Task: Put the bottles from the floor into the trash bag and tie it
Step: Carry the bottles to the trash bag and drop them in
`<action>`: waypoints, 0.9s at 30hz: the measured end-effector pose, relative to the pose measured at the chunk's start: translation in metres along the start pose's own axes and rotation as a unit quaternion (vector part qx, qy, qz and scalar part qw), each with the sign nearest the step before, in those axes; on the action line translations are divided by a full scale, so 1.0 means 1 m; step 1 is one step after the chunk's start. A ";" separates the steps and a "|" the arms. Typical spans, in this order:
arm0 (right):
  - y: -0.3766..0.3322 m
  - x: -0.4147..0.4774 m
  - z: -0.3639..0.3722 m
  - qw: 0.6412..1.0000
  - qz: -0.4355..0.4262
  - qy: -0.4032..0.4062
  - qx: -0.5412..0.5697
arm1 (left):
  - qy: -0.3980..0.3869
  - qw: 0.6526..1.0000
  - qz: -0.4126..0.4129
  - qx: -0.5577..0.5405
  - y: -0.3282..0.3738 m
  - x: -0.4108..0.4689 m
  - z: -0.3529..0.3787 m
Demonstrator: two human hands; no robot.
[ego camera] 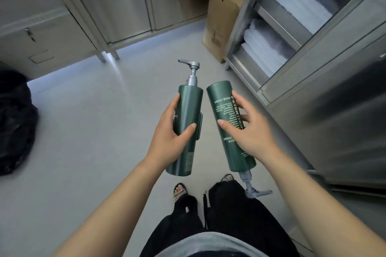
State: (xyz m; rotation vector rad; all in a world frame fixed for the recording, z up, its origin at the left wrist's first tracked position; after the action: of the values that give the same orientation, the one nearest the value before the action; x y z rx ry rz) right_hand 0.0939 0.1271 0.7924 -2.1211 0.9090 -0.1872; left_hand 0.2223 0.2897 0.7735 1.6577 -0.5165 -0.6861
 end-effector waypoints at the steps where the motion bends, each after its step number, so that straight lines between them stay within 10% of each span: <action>1: -0.005 0.006 0.000 1.000 -0.002 0.001 0.003 | 0.012 1.000 -0.003 -0.005 0.001 0.002 -0.003; 27: -0.246 0.235 0.226 0.917 -0.243 -0.315 -0.022 | 0.426 0.894 -0.141 0.019 -0.025 0.043 -0.283</action>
State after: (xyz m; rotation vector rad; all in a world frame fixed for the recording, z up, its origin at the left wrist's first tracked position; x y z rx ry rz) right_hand 0.4922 0.2146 0.7818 -2.2028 0.0031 0.2646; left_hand 0.4473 0.4691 0.7755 1.8900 0.3510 -0.0931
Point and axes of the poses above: each hand's wrist, its own x-axis towards the middle knuckle, its own z-axis out of the palm, y = z × x, the point moved 8 cm from there along x, towards the middle knuckle, and after that the axes turned 10 degrees about -x, right-handed, at the moved point
